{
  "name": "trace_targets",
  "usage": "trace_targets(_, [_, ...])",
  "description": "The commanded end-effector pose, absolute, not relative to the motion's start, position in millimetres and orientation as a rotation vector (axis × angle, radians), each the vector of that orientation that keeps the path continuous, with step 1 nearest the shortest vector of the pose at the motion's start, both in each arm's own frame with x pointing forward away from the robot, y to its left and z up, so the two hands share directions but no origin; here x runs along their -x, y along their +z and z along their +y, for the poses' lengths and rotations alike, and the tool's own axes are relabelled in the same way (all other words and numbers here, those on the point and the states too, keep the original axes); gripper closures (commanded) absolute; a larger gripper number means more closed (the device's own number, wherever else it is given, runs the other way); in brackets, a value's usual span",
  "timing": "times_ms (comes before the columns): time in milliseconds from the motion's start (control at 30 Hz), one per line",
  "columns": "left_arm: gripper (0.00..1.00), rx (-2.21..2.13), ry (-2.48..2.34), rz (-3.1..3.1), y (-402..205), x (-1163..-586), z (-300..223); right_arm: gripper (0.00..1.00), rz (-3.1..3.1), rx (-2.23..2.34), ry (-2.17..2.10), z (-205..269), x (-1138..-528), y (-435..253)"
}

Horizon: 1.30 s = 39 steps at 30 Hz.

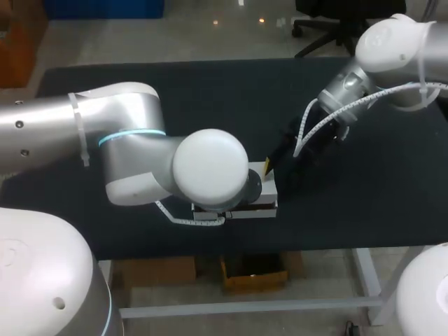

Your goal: Assemble the packaging by folding the flat box into shape, placing the metal phone stand inside, and closing the box properly

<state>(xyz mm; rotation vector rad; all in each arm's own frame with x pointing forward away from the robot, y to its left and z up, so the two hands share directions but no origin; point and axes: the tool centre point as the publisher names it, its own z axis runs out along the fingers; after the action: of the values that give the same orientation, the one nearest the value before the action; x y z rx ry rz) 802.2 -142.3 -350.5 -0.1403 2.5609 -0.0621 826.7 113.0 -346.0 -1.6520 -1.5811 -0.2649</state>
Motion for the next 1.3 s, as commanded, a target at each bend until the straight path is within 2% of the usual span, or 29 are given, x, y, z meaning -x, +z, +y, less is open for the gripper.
trace_targets(33, [0.67, 0.145, -0.051, 2.552, -352.9, -799.6, -145.5, 0.58, -1.578, 1.676, -0.298, 103.8, -818.0, -337.9])
trace_targets(567, [0.66, 0.145, -0.046, 2.552, -356.3, -795.8, -145.2, 0.6, -1.63, 1.701, -0.372, 104.5, -813.7, -319.5])
trace_targets(633, [0.66, 0.147, -0.046, 2.551, -356.2, -795.2, -144.5, 0.67, -1.64, 1.709, -0.38, 105.2, -813.0, -317.4])
trace_targets(733, [0.66, 0.148, -0.044, 2.55, -356.2, -794.8, -144.1, 0.96, -1.651, 1.708, -0.401, 105.9, -812.1, -314.9])
trace_targets(767, [0.66, 0.147, -0.044, 2.55, -356.2, -794.8, -144.0, 1.0, -1.657, 1.707, -0.408, 106.5, -811.5, -314.0])
trace_targets(1300, [0.64, 0.147, -0.049, 2.552, -356.6, -794.0, -143.6, 1.0, -1.717, 1.666, -0.389, 125.5, -801.8, -318.9])
